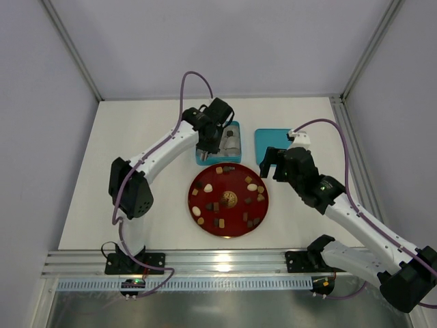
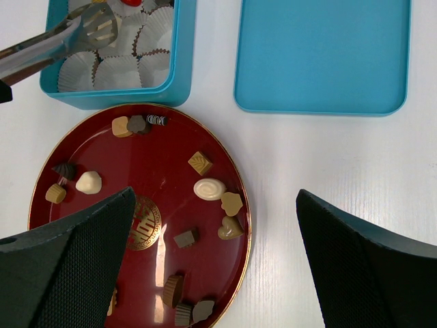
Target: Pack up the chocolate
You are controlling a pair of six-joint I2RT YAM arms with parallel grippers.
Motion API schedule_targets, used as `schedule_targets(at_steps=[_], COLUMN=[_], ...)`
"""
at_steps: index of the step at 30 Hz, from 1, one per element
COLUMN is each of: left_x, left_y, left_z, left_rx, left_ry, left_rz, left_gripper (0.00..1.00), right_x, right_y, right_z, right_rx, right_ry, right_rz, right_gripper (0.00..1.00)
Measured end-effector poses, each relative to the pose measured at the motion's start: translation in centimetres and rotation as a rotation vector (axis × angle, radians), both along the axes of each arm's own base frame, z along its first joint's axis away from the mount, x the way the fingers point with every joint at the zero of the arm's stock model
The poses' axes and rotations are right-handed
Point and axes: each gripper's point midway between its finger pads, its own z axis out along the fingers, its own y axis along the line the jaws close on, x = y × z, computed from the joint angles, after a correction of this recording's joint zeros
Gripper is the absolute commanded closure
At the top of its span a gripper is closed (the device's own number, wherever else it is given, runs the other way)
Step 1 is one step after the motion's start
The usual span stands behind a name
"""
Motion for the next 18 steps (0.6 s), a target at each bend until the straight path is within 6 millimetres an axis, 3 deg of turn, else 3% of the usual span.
schedule_targets(at_steps=[5,18], left_x=[0.3,0.6], left_y=[0.0,0.4], left_z=[-1.6,-2.0], left_rx=[0.027,0.04], left_ry=[0.027,0.033], left_rz=[-0.004,-0.007], left_gripper=[0.75,0.7], right_x=[0.0,0.0], right_y=[0.0,0.0], right_z=[0.0,0.0], right_rx=[-0.003,-0.004], right_ry=[0.0,0.0], right_rz=[0.001,0.001], right_gripper=[0.0,0.0])
